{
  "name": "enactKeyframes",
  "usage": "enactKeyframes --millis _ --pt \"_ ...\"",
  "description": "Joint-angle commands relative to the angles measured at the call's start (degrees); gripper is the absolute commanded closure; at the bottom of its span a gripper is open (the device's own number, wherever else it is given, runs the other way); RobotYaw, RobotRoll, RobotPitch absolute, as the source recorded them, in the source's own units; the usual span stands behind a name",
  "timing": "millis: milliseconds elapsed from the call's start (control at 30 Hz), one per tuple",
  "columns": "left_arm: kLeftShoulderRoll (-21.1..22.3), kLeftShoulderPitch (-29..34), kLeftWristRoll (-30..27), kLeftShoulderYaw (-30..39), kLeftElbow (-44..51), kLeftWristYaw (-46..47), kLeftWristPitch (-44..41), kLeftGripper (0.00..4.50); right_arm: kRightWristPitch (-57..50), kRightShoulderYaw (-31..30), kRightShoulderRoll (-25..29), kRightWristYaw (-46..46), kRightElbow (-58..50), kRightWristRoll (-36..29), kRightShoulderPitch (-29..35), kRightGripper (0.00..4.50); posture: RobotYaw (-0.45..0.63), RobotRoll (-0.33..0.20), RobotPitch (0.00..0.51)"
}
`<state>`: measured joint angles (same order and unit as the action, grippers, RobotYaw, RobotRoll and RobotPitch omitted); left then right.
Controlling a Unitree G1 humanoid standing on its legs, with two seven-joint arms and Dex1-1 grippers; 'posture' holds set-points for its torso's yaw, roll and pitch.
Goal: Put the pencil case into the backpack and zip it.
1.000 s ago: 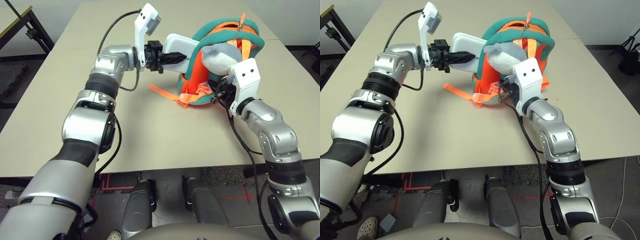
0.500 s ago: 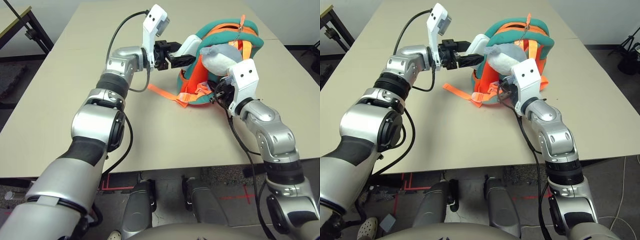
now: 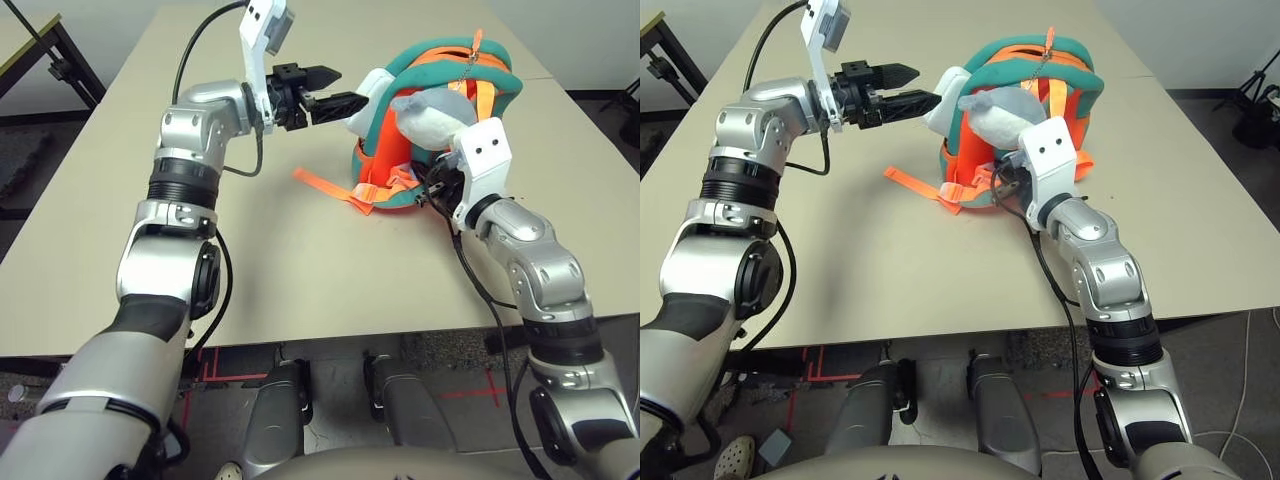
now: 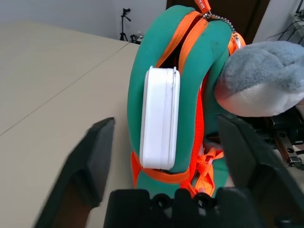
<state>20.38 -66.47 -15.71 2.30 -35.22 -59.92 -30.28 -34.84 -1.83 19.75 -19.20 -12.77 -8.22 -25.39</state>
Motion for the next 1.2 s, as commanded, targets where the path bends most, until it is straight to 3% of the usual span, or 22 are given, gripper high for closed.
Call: enactKeyframes --millis 33,267,533,800,933,1200 --pt "0.64 1.99 -0.78 -0.51 3.11 0.22 -1.41 1.62 -1.03 -2.29 -0.45 -1.65 1.94 -0.07 0.82 4.12 -0.11 0.000 0.160" --pt "0.04 2.55 -1.12 -0.47 3.83 1.55 -2.27 4.43 -1.16 -2.33 -0.58 -1.89 1.80 0.15 0.91 4.12 -0.11 0.000 0.159" --pt "-2.56 0.47 0.12 -1.89 -1.42 2.54 -0.20 4.50 -1.38 -2.29 -0.79 -1.68 1.48 0.34 1.03 4.12 -0.12 0.000 0.161" --pt "-10.49 -6.41 1.76 -0.09 -21.54 7.95 9.84 4.50 -1.35 -2.34 -1.28 -1.49 1.45 0.50 1.31 4.12 -0.14 0.000 0.164" --pt "-12.91 -7.69 2.92 -0.39 -26.71 8.52 13.64 4.50 -1.72 -2.47 -1.65 -1.16 0.71 0.58 1.74 4.12 -0.16 0.000 0.167" --pt "-9.68 -7.33 1.54 1.16 -21.66 6.09 11.72 4.50 -1.87 -2.16 -1.49 -1.17 0.25 0.61 2.30 4.12 -0.15 0.000 0.163"
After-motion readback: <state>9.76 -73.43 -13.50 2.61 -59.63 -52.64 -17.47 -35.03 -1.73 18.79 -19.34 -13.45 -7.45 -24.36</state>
